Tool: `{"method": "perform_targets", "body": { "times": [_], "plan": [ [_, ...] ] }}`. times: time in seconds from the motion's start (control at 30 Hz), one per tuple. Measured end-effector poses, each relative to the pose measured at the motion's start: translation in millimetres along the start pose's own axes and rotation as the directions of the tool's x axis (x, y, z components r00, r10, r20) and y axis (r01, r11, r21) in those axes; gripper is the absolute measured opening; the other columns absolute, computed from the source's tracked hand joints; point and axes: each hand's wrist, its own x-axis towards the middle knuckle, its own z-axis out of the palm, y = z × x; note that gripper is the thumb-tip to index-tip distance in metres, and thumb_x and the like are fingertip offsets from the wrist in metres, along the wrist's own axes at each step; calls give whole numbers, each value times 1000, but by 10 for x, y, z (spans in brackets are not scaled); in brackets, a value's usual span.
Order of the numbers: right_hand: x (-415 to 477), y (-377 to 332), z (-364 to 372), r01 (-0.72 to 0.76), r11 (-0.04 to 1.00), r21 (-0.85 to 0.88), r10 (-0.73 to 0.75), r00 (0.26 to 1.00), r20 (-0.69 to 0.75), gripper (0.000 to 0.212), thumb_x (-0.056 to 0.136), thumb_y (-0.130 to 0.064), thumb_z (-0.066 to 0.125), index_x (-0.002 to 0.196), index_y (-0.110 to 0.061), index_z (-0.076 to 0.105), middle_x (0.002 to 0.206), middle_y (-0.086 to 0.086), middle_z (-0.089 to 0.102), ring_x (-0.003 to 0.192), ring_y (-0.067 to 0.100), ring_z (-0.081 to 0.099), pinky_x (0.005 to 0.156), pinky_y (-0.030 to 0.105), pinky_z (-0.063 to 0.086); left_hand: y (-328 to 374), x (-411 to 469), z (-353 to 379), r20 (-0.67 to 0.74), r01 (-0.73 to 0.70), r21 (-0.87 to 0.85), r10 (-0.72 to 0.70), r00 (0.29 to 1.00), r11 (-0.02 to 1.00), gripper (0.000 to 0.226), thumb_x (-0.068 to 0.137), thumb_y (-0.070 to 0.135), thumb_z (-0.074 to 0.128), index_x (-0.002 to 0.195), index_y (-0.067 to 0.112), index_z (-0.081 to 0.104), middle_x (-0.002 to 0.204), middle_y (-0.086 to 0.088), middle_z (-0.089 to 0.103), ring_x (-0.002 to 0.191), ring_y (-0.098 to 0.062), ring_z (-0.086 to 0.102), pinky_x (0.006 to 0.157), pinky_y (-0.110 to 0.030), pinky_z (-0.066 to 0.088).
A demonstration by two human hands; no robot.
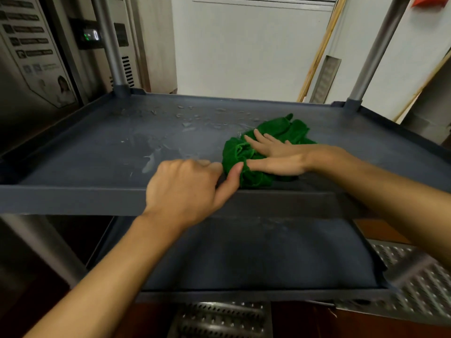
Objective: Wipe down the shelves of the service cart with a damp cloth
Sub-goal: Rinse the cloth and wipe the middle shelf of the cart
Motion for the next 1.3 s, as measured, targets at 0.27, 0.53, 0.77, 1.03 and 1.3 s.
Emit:
{"method": "perform_targets", "body": {
  "times": [0.27, 0.53, 0.77, 1.03, 1.3],
  "plan": [
    [-133, 234, 9, -210, 978, 3, 210, 974, -82, 102, 79, -83, 36, 155, -34, -10, 161, 13, -22, 149, 34, -17, 119, 58, -3, -107, -115, -78, -58, 37, -9, -38, 998, 999, 54, 102, 45, 35, 58, 16, 47, 55, -4, 51, 50, -33, 54, 44, -29, 29],
    [-61, 285, 60, -302, 948, 101, 307, 951, -40, 105, 80, -85, 25, 154, -25, -19, 161, 22, -13, 150, 41, -5, 121, 51, 8, -450, -325, -149, -82, 242, 105, -234, 969, 965, 57, 100, 51, 33, 58, 15, 47, 56, -4, 49, 53, -29, 52, 45, -27, 25],
    [281, 260, 7, -240, 959, 149, 255, 962, -94, 87, 91, -73, 24, 155, -28, -15, 162, 20, -15, 150, 39, -5, 121, 48, 6, -542, -306, -127, -110, 199, -75, -207, 972, 977, 48, 97, 34, 39, 54, 15, 46, 52, 2, 47, 43, -27, 48, 41, -32, 39],
    [1045, 221, -229, -99, 969, 225, 119, 990, -73, 74, 95, -67, 27, 154, -41, -9, 164, 8, -14, 151, 33, -1, 122, 50, 6, -513, -354, -23, -272, 179, -87, -196, 942, 980, 51, 99, 29, 42, 50, 17, 44, 47, 4, 42, 38, -18, 41, 41, -25, 23],
    [1948, -587, -391, -70, 982, 177, 90, 990, -106, 83, 85, -81, 23, 154, -43, -7, 164, 8, -15, 151, 35, 0, 121, 54, 5, -481, -324, 15, -296, 208, -9, -201, 934, 978, 48, 95, 30, 46, 48, 20, 44, 49, 2, 43, 43, -19, 39, 52, -27, 14]
  ]
}}
